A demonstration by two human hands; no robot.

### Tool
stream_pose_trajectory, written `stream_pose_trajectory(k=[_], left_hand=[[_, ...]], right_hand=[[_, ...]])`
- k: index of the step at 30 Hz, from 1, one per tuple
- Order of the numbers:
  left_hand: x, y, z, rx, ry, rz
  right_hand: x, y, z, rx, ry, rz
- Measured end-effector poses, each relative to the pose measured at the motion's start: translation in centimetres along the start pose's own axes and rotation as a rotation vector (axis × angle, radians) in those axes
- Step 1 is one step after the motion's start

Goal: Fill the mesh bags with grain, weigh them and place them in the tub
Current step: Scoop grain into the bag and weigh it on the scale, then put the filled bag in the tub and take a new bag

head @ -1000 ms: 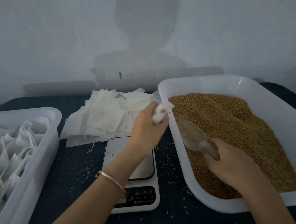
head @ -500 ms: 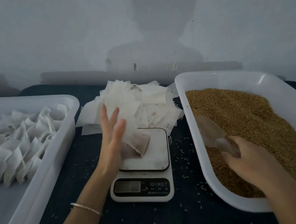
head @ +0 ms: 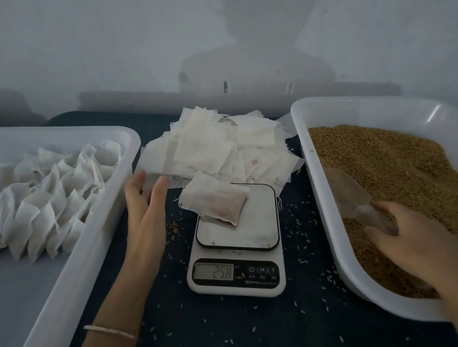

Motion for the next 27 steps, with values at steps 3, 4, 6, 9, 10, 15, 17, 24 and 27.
stream_pose_trajectory(k=[3,4,6,9,10,15,17,24,27], left_hand=[[0.0,0.3,0.4,0.065,-0.05,0.015],[0.1,0.3,0.4,0.087,-0.048,0.017],[0.2,0.0,0.0,0.149,-0.022,0.001],[0.3,-0.4,-0.9,0.223,0.042,-0.014],[0.4,-0.4,-1.2,0.261,0.062,-0.009],[0.8,0.3,-2.5,0.461,0.1,0.055],[0.5,0.0,-2.9,0.463,0.095,0.058],[-5.6,-8.0,-0.2,0.353,0.041,-0.275],[-7.7,-12.2,5.7,0.42,0.021,-0.4]], right_hand=[[0.0,-0.1,-0.1,-0.005,0.001,-0.006],[0.0,-0.2,-0.1,-0.006,0.0,-0.009],[0.1,-0.2,-0.1,-0.012,0.007,-0.011],[0.2,-0.2,-0.2,-0.034,0.023,-0.007],[0.2,-0.2,-0.2,-0.034,0.031,-0.009],[0.2,-0.2,-0.4,-0.025,0.054,0.008],[0.2,-0.2,-0.4,-0.035,0.051,0.013],[0.4,-0.3,-0.6,-0.04,0.072,0.047],[0.8,-1.1,-0.9,-0.01,-0.003,0.119]])
Point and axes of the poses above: each hand's wrist, its own x-axis towards the middle knuckle, its own z-axis out of the back of the hand, y = z × x, the point moved 6 cm from there along x, towards the middle knuckle, and after that the axes turned 13 degrees about z, right-handed, at the moved point
